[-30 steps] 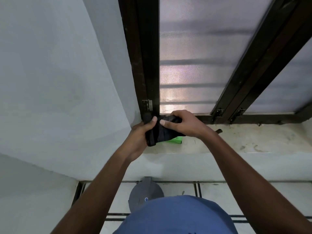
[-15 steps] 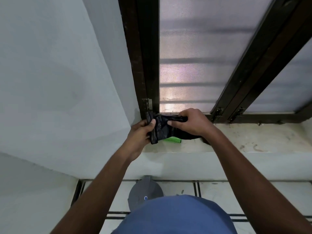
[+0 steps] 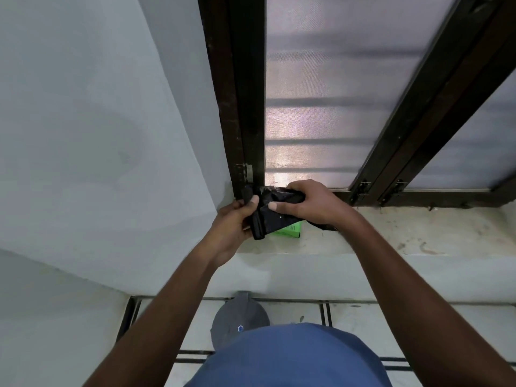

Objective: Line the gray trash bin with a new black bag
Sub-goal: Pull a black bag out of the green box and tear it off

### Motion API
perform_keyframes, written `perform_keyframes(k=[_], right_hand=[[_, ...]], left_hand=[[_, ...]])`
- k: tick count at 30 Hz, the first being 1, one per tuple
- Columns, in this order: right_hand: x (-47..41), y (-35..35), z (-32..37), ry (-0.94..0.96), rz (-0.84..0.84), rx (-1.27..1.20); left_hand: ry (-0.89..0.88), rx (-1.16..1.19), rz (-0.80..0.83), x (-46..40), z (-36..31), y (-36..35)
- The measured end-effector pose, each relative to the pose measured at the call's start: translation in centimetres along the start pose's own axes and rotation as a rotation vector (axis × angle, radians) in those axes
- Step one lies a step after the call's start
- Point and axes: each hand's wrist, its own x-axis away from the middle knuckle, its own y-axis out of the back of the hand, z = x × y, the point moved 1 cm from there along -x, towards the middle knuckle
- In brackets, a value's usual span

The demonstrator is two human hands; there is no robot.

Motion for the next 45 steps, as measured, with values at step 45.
perform_keyframes(k=[45], right_hand=[[-1.2, -2.1, -6.2, -0.114, -0.337, -0.338]], left_hand=[[-0.090, -0.219, -0.217, -6.6, 4.5, 0.8]])
